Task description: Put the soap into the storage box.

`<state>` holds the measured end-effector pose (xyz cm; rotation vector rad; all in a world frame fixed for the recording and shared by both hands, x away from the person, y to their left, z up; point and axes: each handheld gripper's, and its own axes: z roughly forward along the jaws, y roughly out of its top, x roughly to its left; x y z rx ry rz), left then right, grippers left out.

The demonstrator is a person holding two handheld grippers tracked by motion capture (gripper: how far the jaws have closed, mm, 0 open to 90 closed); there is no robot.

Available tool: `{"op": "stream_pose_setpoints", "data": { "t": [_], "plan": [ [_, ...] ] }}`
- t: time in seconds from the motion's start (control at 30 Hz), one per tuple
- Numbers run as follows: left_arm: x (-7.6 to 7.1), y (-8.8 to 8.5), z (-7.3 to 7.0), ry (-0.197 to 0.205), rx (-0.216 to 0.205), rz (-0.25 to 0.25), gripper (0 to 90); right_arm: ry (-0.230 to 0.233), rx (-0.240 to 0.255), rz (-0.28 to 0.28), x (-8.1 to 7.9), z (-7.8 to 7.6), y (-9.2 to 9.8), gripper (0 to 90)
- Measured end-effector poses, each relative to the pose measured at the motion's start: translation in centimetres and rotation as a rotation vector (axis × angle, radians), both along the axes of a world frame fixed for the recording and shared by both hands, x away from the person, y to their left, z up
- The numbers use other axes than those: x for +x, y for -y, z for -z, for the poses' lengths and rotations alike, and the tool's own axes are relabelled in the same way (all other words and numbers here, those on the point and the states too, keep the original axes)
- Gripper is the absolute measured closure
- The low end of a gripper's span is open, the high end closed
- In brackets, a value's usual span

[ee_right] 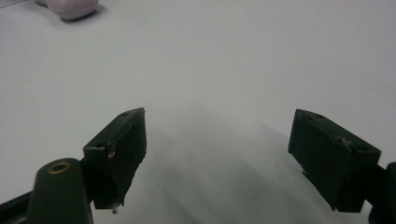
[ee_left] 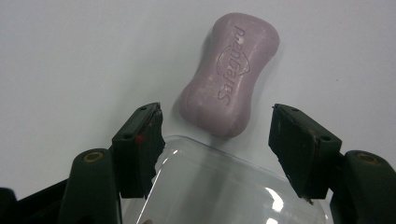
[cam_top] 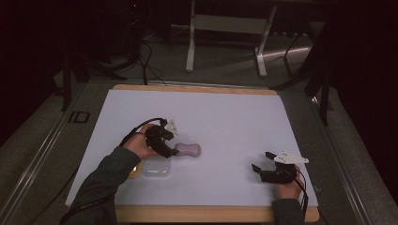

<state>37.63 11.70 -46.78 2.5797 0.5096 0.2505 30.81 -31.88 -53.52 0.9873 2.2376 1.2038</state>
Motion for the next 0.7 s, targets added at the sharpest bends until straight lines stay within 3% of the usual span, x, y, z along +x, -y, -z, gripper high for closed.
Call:
{"op": "stream_pose_setpoints", "data": {
  "t": [0.7],
  "plan": [
    [0.4, 1.5, 1.0, -0.014, 0.041, 0.028, 32.8, -0.003, -0.003, -0.003, 0.0, 0.0, 0.0, 18.9]
  ]
}}
